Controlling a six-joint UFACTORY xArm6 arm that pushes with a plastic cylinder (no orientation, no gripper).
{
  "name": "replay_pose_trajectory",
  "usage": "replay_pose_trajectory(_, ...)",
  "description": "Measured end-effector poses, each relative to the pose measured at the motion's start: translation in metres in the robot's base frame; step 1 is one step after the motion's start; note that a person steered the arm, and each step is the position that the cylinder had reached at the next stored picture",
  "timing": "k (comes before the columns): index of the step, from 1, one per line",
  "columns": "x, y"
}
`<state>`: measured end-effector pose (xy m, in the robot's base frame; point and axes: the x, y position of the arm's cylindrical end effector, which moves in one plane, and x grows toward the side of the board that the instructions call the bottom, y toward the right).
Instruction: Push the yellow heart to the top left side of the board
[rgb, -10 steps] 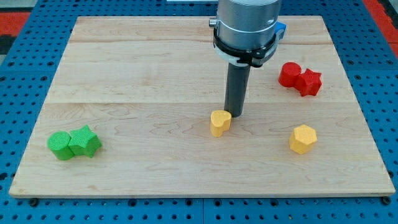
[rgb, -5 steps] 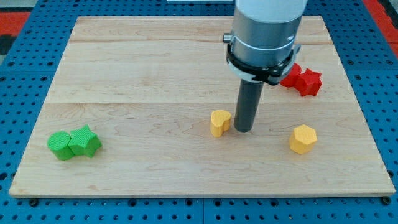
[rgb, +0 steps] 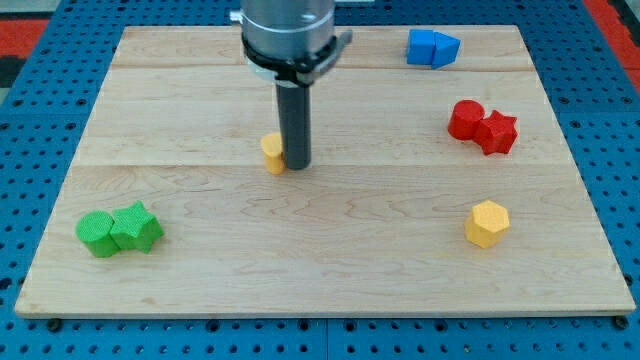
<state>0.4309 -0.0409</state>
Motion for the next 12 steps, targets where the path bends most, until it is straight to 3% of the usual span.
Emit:
replay_pose_trajectory(3,-0.027,-0.138)
replay_pose_trajectory(5,-0.077,-0.162)
replay_pose_trajectory(9,-0.052,-0.120)
replay_pose_trajectory(11,-0.078,-0.087)
replay_pose_trajectory(12,-0.111,-0.105)
